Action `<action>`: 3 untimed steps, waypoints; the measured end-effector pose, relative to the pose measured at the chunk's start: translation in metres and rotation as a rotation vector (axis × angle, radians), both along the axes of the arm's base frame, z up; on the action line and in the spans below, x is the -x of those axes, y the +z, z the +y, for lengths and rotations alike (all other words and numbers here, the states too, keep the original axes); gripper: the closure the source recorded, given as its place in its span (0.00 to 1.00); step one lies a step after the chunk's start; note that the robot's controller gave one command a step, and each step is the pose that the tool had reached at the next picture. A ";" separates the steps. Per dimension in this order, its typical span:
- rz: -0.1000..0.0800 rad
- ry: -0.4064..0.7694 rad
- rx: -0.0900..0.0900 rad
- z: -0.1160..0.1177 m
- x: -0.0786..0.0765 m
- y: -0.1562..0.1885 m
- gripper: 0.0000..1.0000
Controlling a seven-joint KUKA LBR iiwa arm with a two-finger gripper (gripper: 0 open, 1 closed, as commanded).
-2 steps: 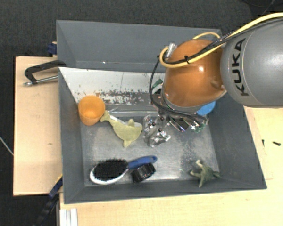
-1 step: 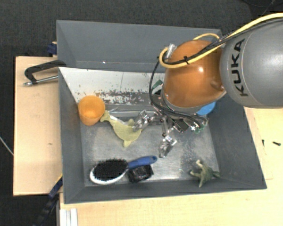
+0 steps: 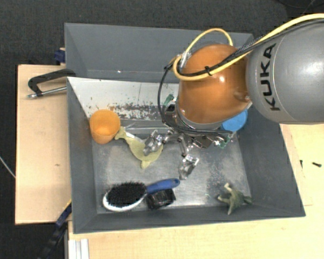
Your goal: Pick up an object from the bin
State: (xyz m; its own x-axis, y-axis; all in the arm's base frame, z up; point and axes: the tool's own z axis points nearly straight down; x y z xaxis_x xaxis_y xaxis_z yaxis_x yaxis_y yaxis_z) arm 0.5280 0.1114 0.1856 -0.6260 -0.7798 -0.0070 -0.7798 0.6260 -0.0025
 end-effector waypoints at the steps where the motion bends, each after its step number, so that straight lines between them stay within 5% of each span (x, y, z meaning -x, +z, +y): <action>1: 0.004 0.291 0.003 0.011 -0.031 -0.092 0.00; 2: 0.005 0.290 0.002 0.010 -0.031 -0.092 1.00; 3: 0.005 0.290 0.002 0.011 -0.031 -0.092 0.00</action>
Offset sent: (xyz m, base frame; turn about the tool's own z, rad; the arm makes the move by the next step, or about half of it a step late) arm 0.0301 0.0089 -0.0928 -0.2925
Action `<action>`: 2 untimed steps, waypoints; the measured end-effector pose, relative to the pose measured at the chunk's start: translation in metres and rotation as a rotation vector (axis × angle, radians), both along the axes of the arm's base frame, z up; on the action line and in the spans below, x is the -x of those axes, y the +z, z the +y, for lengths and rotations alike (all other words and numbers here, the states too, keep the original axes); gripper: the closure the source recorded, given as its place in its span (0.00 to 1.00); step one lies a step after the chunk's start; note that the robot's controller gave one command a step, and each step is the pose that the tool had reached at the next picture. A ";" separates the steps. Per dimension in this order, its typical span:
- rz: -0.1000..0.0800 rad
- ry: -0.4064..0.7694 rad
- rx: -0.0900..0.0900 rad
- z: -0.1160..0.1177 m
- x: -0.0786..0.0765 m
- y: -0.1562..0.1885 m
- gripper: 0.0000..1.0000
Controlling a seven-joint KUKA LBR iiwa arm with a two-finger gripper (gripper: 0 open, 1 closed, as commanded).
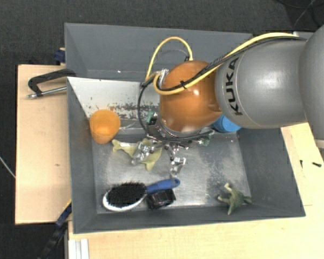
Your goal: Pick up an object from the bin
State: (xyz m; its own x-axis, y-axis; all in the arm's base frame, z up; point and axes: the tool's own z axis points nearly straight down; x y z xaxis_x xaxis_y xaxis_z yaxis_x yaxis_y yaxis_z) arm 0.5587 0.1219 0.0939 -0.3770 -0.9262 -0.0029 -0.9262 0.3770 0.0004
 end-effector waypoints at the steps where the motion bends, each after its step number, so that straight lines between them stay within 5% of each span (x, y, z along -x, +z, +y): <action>1: -0.003 0.198 0.001 0.017 -0.029 -0.021 0.00; 2: -0.009 0.197 -0.003 0.018 -0.030 -0.019 1.00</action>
Offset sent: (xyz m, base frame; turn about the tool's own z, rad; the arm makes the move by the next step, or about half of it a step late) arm 0.0272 0.0156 -0.0239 -0.2011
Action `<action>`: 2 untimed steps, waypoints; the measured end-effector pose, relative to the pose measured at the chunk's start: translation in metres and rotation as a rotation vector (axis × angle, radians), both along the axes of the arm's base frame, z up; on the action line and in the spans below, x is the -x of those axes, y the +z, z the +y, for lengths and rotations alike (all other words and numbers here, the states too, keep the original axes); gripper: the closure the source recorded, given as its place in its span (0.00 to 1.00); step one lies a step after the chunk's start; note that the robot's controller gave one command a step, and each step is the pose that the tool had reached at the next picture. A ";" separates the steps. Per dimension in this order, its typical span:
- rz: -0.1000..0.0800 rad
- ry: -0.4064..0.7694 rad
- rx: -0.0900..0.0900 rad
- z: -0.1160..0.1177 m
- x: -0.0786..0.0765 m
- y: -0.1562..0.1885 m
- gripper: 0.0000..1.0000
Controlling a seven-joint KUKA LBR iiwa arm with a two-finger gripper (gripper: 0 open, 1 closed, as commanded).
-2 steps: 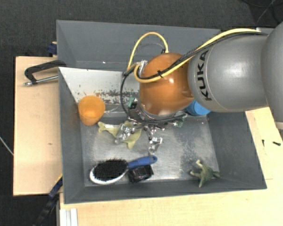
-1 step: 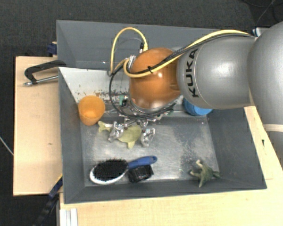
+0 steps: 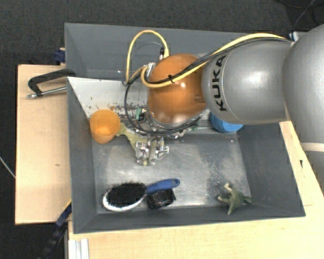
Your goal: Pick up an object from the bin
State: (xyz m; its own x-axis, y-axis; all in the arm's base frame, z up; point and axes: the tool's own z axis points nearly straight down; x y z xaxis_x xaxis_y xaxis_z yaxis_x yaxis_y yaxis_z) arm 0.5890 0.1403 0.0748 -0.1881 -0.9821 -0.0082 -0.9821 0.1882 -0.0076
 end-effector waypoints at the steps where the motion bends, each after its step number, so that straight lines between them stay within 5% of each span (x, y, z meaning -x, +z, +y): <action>1: -0.005 -0.025 0.001 -0.008 -0.008 0.076 1.00; 2: 0.001 -0.001 0.003 -0.017 -0.002 0.089 1.00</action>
Offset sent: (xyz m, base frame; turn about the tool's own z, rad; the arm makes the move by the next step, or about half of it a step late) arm 0.0049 -0.0095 0.0694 0.0203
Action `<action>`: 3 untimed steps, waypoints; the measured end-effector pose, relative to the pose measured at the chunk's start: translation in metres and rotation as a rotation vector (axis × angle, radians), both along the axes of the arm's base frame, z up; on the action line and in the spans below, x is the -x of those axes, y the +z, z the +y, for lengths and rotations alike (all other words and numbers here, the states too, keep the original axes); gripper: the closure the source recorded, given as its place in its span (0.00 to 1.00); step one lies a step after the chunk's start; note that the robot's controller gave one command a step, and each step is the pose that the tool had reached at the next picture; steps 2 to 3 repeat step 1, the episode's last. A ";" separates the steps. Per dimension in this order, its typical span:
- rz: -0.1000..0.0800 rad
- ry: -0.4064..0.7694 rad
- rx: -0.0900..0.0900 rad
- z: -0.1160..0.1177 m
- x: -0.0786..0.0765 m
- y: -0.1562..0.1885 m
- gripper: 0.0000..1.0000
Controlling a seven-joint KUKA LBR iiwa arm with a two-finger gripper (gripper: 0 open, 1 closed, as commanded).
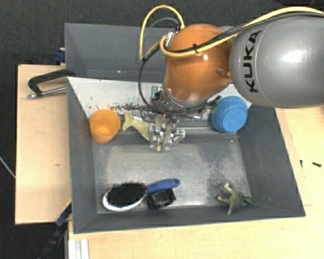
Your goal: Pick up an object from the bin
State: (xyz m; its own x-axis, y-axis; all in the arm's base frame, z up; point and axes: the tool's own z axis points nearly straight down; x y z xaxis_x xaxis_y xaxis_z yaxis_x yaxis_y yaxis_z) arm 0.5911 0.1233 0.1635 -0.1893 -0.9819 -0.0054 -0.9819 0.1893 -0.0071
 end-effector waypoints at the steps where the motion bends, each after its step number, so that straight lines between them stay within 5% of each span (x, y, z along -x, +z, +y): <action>1: -0.006 0.001 -0.002 0.008 -0.005 0.065 1.00; 3: -0.006 0.001 -0.002 0.008 -0.005 0.065 1.00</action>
Offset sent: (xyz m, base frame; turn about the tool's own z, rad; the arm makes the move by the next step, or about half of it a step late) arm 0.0029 0.0056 0.0598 -0.0041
